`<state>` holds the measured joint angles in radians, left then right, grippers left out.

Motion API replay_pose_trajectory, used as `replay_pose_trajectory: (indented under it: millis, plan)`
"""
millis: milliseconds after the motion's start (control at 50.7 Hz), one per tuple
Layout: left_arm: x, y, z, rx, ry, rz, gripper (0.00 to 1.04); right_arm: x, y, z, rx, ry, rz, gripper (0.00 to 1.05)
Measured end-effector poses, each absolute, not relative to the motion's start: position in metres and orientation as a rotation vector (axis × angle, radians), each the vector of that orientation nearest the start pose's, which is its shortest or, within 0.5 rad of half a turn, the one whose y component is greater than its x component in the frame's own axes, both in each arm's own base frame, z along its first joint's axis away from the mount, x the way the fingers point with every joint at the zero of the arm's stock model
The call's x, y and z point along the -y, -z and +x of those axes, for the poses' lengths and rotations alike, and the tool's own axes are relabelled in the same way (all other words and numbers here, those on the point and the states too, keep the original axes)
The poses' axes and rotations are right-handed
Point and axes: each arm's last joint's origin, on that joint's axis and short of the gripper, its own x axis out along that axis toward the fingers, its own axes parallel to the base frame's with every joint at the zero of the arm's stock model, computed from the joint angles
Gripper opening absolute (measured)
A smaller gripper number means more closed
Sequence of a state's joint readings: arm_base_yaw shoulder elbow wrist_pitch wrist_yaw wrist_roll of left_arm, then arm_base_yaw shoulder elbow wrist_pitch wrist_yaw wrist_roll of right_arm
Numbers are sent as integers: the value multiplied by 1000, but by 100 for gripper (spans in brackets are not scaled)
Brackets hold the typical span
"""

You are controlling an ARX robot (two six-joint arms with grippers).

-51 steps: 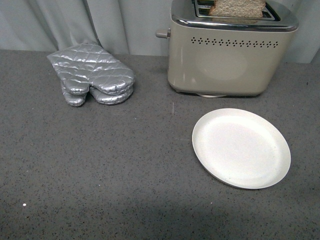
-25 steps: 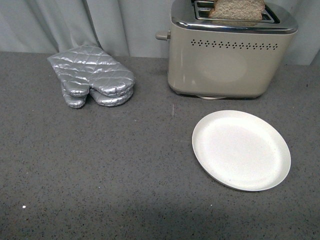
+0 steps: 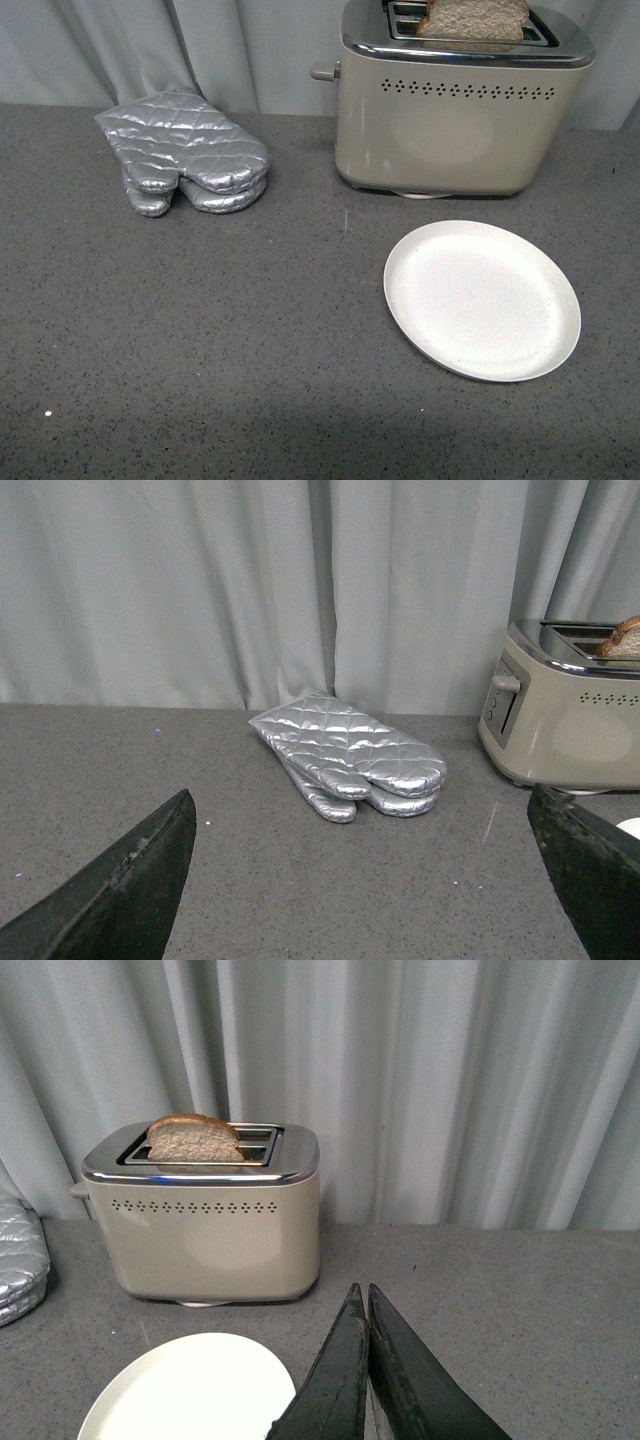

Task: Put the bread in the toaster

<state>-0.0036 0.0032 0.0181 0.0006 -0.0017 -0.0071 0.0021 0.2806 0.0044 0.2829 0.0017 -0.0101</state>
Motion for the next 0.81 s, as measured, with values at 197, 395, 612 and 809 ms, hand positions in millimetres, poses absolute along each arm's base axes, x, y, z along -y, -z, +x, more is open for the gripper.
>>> replay_pose_trajectory:
  millis: [197,395,612,809]
  plan:
    - [0,-169,97,15,2,-7,98,0,-168,112,7,0,-10,0]
    - [0,-169,97,15,2,-7,98,0,-168,109,7,0,-10,0]
    - [0,-169,97,15,2,-7,98,0,-165,98,5,-2,-10,0]
    - [0,-169,97,15,2,-7,98,0,-165,98,2,-1,-10,13]
